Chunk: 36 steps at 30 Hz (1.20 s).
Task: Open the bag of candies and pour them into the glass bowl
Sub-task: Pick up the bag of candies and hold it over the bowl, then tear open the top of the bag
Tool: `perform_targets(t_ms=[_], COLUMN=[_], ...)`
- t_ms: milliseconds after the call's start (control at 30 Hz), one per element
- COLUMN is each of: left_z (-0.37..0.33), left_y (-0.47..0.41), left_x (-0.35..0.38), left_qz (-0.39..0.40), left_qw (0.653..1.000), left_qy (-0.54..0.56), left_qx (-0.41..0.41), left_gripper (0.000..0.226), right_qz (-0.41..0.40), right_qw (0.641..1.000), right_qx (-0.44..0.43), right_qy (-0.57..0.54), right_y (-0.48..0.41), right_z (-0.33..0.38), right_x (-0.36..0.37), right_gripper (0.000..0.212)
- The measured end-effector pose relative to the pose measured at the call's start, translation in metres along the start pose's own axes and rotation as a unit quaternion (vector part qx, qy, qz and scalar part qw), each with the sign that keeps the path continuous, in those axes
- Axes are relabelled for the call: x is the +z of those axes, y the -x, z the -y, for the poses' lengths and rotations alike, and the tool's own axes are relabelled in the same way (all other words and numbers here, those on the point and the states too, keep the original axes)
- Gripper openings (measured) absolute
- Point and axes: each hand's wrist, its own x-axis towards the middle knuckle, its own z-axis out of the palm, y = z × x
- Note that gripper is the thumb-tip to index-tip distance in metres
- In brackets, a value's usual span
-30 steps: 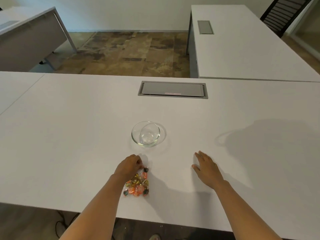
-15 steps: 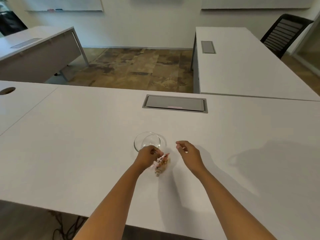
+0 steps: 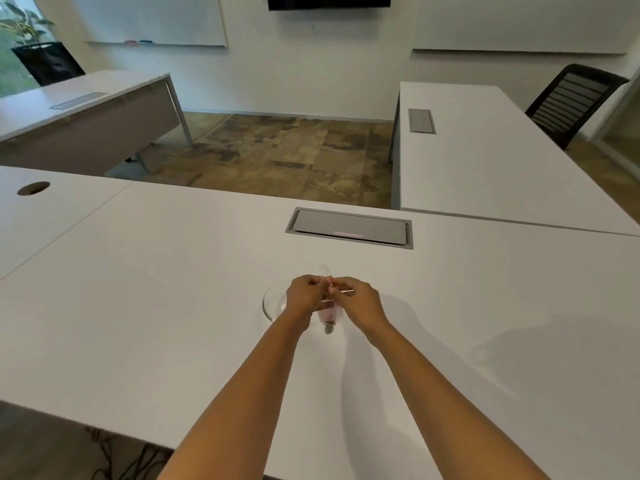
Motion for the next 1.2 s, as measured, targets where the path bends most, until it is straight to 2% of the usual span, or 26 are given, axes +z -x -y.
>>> perform_targets(t_ms=[167,333,533,700,900,1033,1167,1200], left_z=[-0.005,-0.013,-0.020,-0.026,-0.036,-0.036,-0.033,-0.031], left_y=[-0.009,-0.018,-0.028,-0.035,-0.035,-0.038,-0.040,-0.040], left_x=[0.001,-0.008,-0.011,-0.016,-0.024,-0.032,-0.040,-0.042], left_qz=[0.005,0.055,0.018,-0.006,-0.007,-0.006,0.000,0.003], left_qw=[1.000,0.998,1.000,0.999,0.996,0.999,0.999,0.999], left_qy=[-0.021,0.004,-0.019,-0.040,-0.082,-0.053,0.027,0.044], left_qx=[-0.001,-0.002,-0.008,0.009,0.030,0.010,-0.024,-0.031], left_gripper=[0.038,0.025,0.020,0.013,0.007,0.007,0.005,0.014], right_qz=[-0.013,-0.021,-0.035,-0.025,-0.085,-0.119,-0.148,-0.151], right_qw=[1.000,0.998,0.993,0.993,0.990,0.985,0.980,0.980], right_qx=[0.007,0.004,0.019,0.039,0.045,0.048,0.063,0.069], right_qy=[0.024,0.051,0.110,0.113,0.106,0.114,0.113,0.107], right_y=[-0.014,-0.025,-0.039,-0.045,-0.047,-0.047,-0.047,-0.047], right_z=[0.003,0.007,0.017,0.024,0.032,0.037,0.044,0.045], right_x=[0.002,0.004,0.011,0.015,0.024,0.034,0.043,0.045], right_gripper=[0.034,0.029,0.028,0.030,0.023,0.018,0.019,0.021])
